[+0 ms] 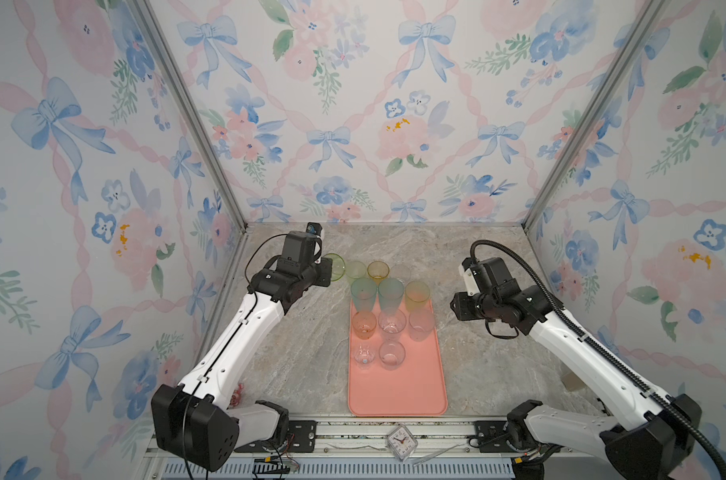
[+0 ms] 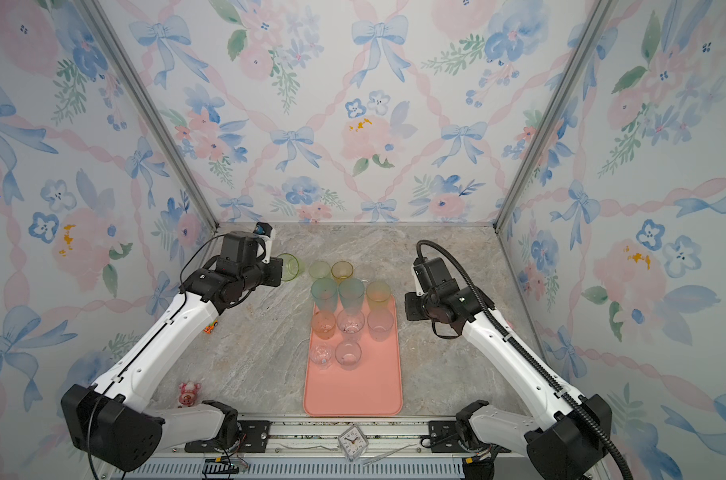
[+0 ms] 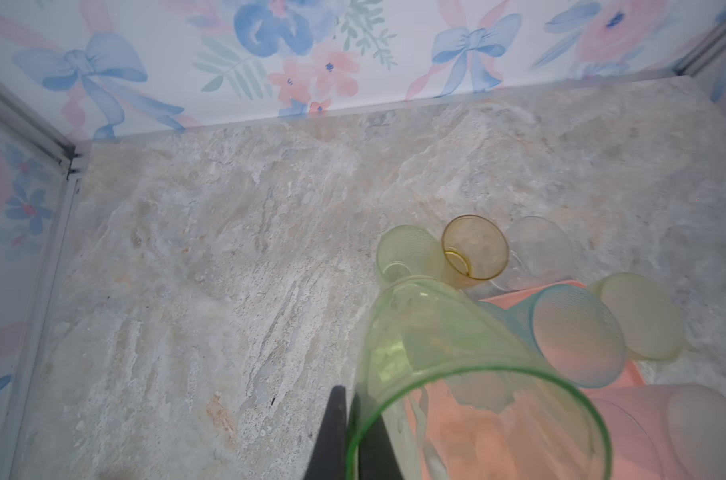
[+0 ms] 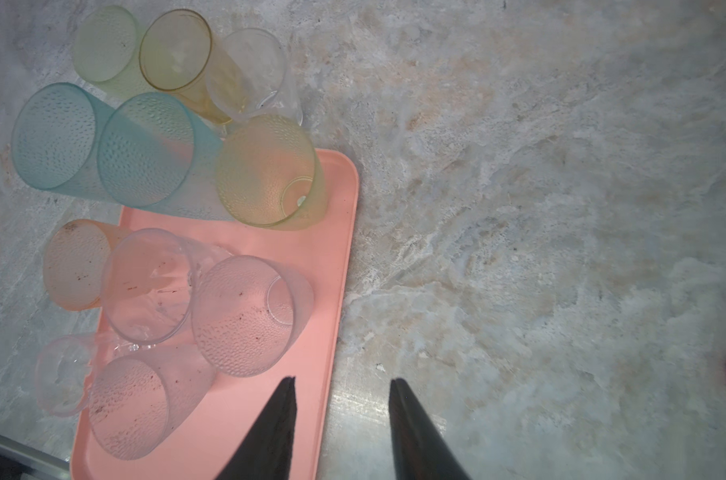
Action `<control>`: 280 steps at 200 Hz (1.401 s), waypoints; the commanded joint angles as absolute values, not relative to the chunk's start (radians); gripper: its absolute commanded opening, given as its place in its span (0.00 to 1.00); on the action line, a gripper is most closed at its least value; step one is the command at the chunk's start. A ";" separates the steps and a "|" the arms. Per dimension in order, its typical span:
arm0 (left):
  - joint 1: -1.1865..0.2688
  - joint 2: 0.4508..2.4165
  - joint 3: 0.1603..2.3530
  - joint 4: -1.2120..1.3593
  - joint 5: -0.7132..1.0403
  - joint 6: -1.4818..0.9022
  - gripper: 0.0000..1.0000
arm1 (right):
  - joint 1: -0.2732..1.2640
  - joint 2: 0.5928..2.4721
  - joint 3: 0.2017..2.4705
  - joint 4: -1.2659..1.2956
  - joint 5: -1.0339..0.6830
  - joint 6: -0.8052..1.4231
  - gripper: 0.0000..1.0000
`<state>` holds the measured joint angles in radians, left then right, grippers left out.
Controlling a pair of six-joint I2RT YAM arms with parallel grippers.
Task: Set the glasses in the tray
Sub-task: 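Lift the green cup with the left gripper over the tray's near end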
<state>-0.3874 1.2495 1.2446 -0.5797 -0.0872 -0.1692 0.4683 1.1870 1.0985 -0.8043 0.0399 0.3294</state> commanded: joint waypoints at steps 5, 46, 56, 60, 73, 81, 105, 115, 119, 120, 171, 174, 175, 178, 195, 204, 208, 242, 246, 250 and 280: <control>-0.527 1.209 1.317 -0.675 -0.023 -0.122 0.00 | 0.424 1.173 1.083 -0.761 0.010 0.337 0.41; -0.823 1.289 1.384 -0.772 -0.015 -0.080 0.00 | 0.388 1.183 1.090 -0.735 -0.001 0.343 0.41; -0.890 1.331 1.402 -0.798 -0.019 -0.070 0.00 | 0.386 1.184 1.093 -0.733 -0.004 0.344 0.41; -0.917 1.348 1.410 -0.806 -0.022 -0.065 0.00 | 0.385 1.184 1.093 -0.732 -0.005 0.345 0.41; -0.998 1.407 1.441 -0.830 -0.031 -0.054 0.00 | 0.384 1.184 1.097 -0.732 -0.009 0.346 0.41; -1.040 1.443 1.462 -0.841 -0.029 -0.046 0.00 | 0.383 1.183 1.099 -0.732 -0.011 0.347 0.41; -1.112 1.544 1.518 -0.865 -0.015 -0.019 0.00 | 0.383 1.180 1.098 -0.733 -0.017 0.345 0.41; -1.128 1.585 1.539 -0.874 -0.012 -0.009 0.00 | 0.382 1.178 1.097 -0.732 -0.019 0.347 0.41; -1.133 1.601 1.548 -0.879 -0.012 -0.005 0.00 | 0.381 1.177 1.097 -0.733 -0.020 0.346 0.41; -1.133 1.605 1.550 -0.880 -0.012 -0.004 0.00 | 0.382 1.177 1.097 -0.733 -0.020 0.346 0.41; -1.142 1.787 1.634 -0.938 -0.039 0.037 0.00 | 0.380 1.161 1.086 -0.736 -0.025 0.340 0.41; -1.143 1.796 1.636 -0.941 -0.042 0.039 0.00 | 0.380 1.163 1.086 -0.736 -0.025 0.340 0.41; -1.142 1.800 1.636 -0.942 -0.042 0.039 0.00 | 0.380 1.163 1.085 -0.736 -0.025 0.340 0.41; -1.140 1.809 1.640 -0.945 -0.044 0.042 0.00 | 0.380 1.161 1.085 -0.736 -0.025 0.339 0.41; -1.132 1.849 1.650 -0.954 -0.055 0.050 0.00 | 0.379 1.159 1.082 -0.738 -0.025 0.338 0.41; -1.123 1.865 1.651 -0.954 -0.049 0.052 0.00 | 0.378 1.157 1.080 -0.738 -0.025 0.337 0.41; -1.119 1.873 1.652 -0.953 -0.049 0.052 0.00 | 0.377 1.157 1.081 -0.738 -0.025 0.336 0.41; -1.101 1.917 1.658 -0.953 -0.029 0.068 0.00 | 0.375 1.154 1.075 -0.738 -0.026 0.332 0.41; -1.100 1.923 1.660 -0.954 -0.028 0.070 0.00 | 0.375 1.154 1.075 -0.738 -0.026 0.332 0.41; -1.099 1.926 1.661 -0.954 -0.029 0.071 0.00 | 0.376 1.154 1.074 -0.737 -0.027 0.332 0.41; -1.084 1.958 1.672 -0.954 -0.018 0.080 0.00 | 0.374 1.163 1.071 -0.733 -0.033 0.331 0.41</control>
<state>-1.0946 1.9320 1.6409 -0.9409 -0.0360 0.0532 0.3813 1.1690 1.0878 -0.7422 -0.0208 0.3317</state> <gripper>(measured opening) 0.055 0.408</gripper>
